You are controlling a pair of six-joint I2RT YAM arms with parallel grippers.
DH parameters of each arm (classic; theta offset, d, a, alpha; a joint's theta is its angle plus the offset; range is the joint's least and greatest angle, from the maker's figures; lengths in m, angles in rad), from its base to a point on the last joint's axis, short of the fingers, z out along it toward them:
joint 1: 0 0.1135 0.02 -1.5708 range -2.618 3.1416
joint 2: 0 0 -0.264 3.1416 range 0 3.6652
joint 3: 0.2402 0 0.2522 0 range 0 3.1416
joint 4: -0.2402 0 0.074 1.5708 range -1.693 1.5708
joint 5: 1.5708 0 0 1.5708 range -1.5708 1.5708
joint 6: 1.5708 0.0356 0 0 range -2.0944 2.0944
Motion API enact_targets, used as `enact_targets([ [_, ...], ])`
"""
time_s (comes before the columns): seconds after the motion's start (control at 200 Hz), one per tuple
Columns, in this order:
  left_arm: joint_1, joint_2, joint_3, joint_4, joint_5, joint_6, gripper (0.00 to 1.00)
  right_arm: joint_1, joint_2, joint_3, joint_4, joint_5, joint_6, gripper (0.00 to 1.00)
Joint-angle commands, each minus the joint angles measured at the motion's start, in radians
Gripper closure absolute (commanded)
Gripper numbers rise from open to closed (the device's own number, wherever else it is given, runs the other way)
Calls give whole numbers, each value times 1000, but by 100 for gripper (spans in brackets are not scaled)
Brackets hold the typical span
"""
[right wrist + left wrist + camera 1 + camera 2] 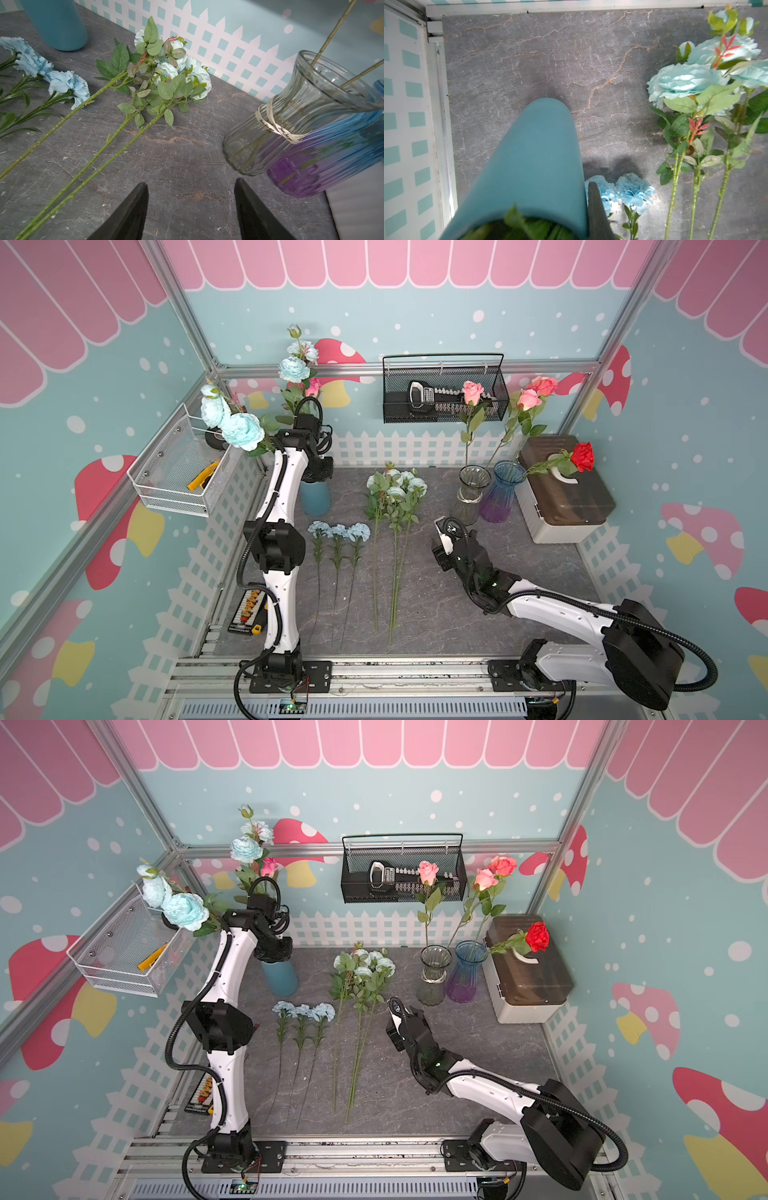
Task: Pick out blue flowers from the vase
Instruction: Pick up the vase from the center of the board, then place the vase at the center of the board.
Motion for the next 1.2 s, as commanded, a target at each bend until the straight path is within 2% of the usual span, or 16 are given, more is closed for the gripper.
enact_targets([
  [0.0,-3,-164,76,21,44,-19,100,-5,-8,-5,28,0,3,35],
  [0.17,-38,-231,95,-27,55,-19,100,-6,-10,-5,29,0,4,35],
  [0.365,-120,-320,82,-57,77,-20,100,-5,-10,-6,28,0,4,35],
  [0.49,-204,-367,41,-67,137,-30,100,-5,-11,-7,29,2,4,35],
  [0.58,-289,-386,33,-78,141,-34,100,-5,-17,-11,32,11,7,36],
  [0.685,-400,-399,32,-86,155,-44,100,-7,-53,-43,54,75,35,39],
  [0.725,-440,-400,32,-90,155,-46,100,-9,-65,-56,62,93,46,36],
  [0.795,-512,-399,32,-99,148,-50,100,-25,-93,-79,70,101,70,25],
  [0.896,-612,-387,28,-124,113,-52,100,-61,-121,-99,67,117,120,15],
  [1.066,-771,-398,-28,-141,56,-65,100,-153,-223,-179,78,95,229,5],
  [1.191,-871,-388,-39,-142,52,-72,100,-225,-290,-241,100,58,295,2],
])
